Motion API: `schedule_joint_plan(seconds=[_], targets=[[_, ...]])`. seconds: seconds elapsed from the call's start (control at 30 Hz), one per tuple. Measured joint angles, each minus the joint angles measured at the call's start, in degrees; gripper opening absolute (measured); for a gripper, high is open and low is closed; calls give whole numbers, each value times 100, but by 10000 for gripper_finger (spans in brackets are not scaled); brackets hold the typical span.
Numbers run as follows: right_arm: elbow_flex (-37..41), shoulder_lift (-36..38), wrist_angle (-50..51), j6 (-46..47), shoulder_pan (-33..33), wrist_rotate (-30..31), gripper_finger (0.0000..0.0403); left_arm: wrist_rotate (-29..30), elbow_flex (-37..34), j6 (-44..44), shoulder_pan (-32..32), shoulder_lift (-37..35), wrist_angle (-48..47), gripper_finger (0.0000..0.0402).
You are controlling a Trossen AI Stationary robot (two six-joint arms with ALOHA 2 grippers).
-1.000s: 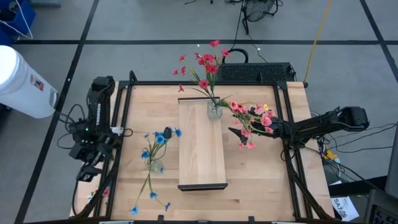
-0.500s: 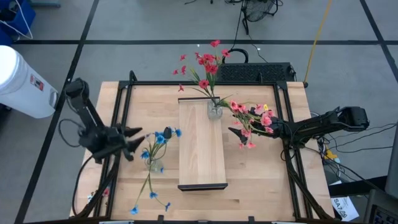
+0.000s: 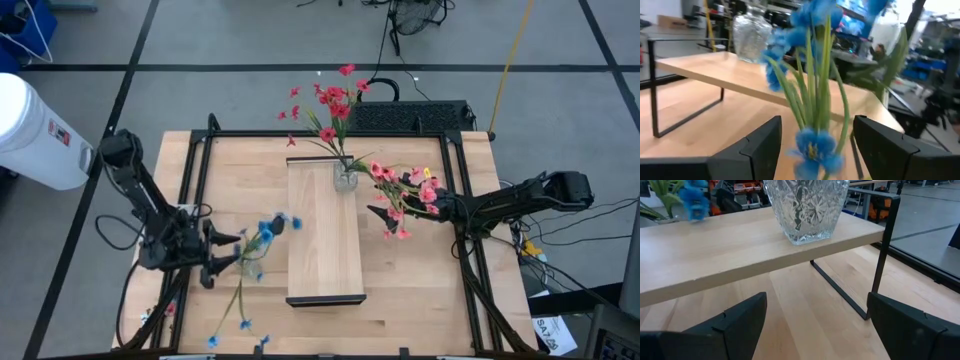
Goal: Pick and place flowers into a vace then onto a shelf
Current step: Put the transparent vase on the shelf
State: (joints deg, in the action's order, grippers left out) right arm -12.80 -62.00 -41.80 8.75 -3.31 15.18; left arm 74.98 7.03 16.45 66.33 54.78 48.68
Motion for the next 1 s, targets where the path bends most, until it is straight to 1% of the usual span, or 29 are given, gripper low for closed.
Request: schedule_joint_plan(seconds=[0.17,0.23,0.3,0.37,0.47,0.6,0.63,0.73,0.8,0.87,0.97,1.0], targets=[[0,0,13,15,0,-17,334,42,0,74,413,9,-518,250],[0,0,11,17,0,-20,334,224,-2,197,583,9,-764,250],[0,0,11,20,0,-20,334,541,-2,279,726,9,-835,250],[0,0,11,20,0,-20,334,645,-2,279,863,7,-915,247],[0,0,9,20,0,-20,334,568,-7,304,1124,8,-971,233],[0,0,7,20,0,-20,334,1006,-7,356,1448,-54,-963,204],[0,0,7,20,0,-21,334,987,-7,445,1514,-47,-1031,196],[0,0,7,21,0,-22,334,686,-7,680,1760,-43,-1308,170],[0,0,7,22,0,-22,334,799,-7,766,1886,-43,-1267,155],[0,0,7,22,0,-22,334,862,-7,1190,1900,-43,-1315,144],[0,0,7,22,0,-20,334,309,-7,1930,1884,-39,-1994,129],[0,0,7,22,0,-22,334,247,-7,2207,1859,-39,-2287,125]])
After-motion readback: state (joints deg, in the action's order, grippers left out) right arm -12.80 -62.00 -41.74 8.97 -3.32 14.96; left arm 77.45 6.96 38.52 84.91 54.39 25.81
